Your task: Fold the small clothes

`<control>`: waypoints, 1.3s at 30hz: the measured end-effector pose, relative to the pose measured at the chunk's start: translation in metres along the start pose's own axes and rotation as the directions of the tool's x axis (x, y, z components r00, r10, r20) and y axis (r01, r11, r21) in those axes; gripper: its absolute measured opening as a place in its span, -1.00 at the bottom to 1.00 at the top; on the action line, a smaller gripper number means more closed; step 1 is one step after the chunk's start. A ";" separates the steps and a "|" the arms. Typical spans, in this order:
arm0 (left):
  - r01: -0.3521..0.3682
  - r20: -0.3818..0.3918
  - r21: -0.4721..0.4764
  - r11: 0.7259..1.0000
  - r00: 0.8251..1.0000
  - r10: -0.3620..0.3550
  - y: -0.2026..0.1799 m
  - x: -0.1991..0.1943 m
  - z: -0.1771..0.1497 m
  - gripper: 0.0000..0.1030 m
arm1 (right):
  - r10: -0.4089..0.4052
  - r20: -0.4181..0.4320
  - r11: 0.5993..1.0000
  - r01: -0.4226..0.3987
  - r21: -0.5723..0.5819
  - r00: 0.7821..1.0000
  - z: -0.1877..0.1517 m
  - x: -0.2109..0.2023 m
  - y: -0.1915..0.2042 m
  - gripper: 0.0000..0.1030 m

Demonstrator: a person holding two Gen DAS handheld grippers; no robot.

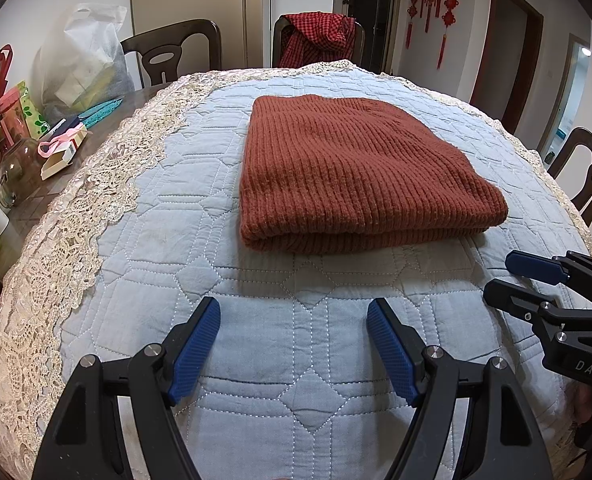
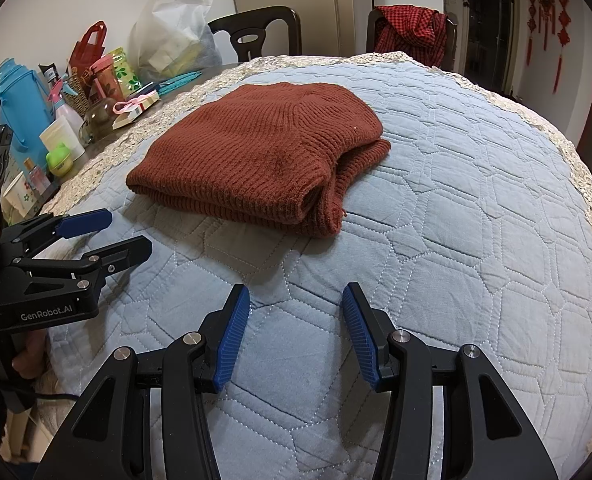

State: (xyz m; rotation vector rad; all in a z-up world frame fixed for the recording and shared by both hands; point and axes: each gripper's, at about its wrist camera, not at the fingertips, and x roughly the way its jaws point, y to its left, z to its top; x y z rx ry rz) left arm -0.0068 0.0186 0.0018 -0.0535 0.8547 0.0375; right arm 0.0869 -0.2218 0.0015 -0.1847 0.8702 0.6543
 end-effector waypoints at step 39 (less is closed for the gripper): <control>0.001 -0.002 0.004 1.000 1.000 -0.001 0.002 0.000 -0.002 0.55 | 0.002 0.000 1.000 -0.002 0.001 1.000 0.000 0.000 -0.001 -0.04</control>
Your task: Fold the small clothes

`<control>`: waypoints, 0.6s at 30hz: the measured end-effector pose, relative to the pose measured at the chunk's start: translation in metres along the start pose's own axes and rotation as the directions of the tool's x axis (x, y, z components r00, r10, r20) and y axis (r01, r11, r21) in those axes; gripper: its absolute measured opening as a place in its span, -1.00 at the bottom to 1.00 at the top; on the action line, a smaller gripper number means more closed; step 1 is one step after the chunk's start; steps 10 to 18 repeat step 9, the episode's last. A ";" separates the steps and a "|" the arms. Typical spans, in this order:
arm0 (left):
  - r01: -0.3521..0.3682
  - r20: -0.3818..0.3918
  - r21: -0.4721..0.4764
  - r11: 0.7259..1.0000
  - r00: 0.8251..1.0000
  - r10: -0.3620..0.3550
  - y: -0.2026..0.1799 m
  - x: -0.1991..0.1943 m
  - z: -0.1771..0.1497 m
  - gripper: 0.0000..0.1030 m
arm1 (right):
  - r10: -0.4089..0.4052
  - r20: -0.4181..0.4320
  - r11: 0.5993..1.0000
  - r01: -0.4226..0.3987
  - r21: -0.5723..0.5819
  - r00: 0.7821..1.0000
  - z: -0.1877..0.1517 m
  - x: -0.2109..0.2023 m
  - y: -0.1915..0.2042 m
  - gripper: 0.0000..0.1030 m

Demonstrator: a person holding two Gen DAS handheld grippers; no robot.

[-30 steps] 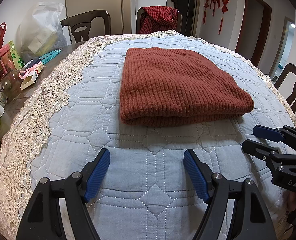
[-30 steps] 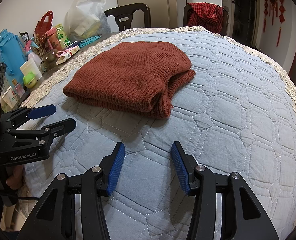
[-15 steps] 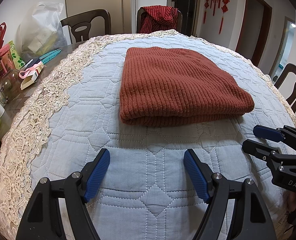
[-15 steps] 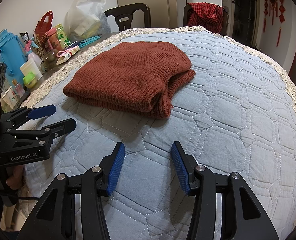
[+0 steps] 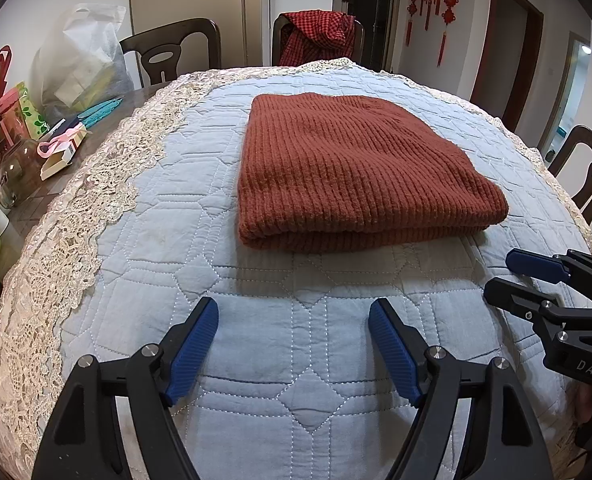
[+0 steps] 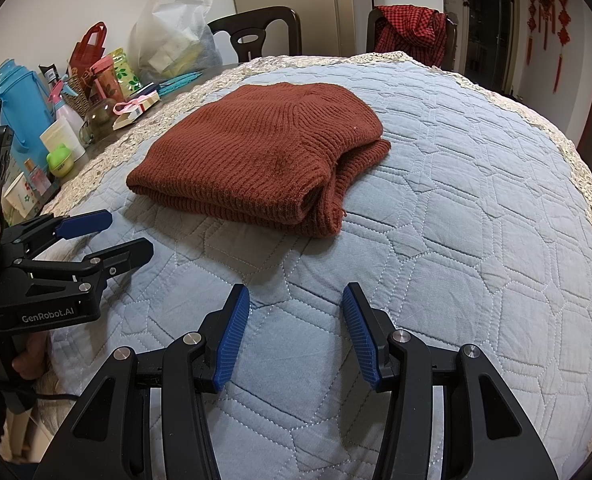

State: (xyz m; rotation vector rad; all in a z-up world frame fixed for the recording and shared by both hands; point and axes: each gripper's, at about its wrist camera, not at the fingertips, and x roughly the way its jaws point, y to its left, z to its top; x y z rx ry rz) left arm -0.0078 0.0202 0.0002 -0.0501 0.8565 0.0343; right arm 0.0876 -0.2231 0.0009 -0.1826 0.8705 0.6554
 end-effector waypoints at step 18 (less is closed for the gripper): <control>0.004 -0.001 0.001 1.000 1.000 -0.004 0.000 0.000 0.000 0.58 | 0.000 0.000 1.000 0.000 0.000 1.000 0.000 0.000 0.000 -0.04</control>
